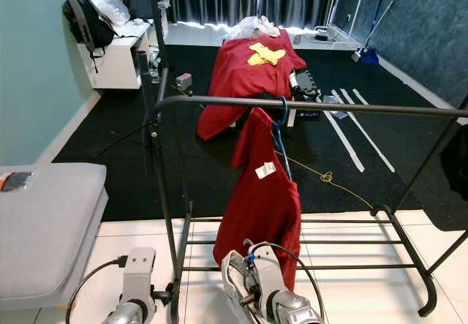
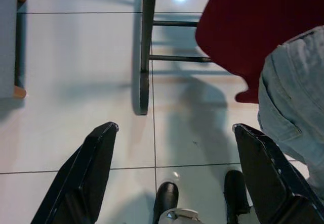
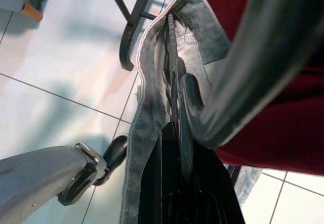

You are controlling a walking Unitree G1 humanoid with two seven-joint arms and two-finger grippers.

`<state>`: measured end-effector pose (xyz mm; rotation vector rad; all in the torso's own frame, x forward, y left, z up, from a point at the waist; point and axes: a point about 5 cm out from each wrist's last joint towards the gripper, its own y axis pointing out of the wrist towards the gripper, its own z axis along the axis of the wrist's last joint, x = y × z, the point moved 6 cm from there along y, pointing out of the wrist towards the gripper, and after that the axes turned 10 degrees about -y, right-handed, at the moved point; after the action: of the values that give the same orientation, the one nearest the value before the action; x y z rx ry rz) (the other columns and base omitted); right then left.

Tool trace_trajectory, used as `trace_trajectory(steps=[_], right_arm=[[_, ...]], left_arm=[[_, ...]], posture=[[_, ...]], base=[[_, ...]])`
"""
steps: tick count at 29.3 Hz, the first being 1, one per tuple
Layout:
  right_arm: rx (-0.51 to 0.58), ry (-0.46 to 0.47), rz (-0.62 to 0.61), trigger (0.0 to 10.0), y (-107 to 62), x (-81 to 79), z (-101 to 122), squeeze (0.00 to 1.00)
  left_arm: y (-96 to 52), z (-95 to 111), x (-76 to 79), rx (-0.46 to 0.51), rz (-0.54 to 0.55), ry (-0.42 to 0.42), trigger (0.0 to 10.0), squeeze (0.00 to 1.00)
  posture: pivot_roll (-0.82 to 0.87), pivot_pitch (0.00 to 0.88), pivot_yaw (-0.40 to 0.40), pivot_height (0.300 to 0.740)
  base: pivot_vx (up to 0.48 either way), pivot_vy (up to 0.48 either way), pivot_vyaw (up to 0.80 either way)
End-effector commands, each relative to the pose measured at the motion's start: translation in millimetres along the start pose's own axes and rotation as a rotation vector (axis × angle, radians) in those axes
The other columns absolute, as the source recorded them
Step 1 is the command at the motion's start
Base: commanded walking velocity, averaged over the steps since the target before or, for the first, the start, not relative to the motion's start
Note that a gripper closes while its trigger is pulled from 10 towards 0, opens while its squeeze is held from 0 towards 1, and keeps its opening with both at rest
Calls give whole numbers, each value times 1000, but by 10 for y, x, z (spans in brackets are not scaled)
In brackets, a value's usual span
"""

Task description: Hang hanger

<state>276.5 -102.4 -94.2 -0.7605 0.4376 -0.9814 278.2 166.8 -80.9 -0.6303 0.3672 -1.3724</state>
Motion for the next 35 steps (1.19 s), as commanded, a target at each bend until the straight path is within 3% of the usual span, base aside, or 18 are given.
trace_trajectory(steps=[1,9,35], right_arm=[[32,10,-24,10000,0,70,108,0],[55,5,-55,10000,-18,160,158,0],[35,2,-52,10000,-37,188,80,0]], left_arm=[[17,58,-27,13,3,2,10000,0],[27,104,-7,27,-4,-10,10000,0],[11,14,170,2,-57,16,10000,0]], posture=[[117,0,-74,740],[99,1,-74,740],[99,15,-82,740]], base=[[0,0,0],[0,0,0],[0,0,0]])
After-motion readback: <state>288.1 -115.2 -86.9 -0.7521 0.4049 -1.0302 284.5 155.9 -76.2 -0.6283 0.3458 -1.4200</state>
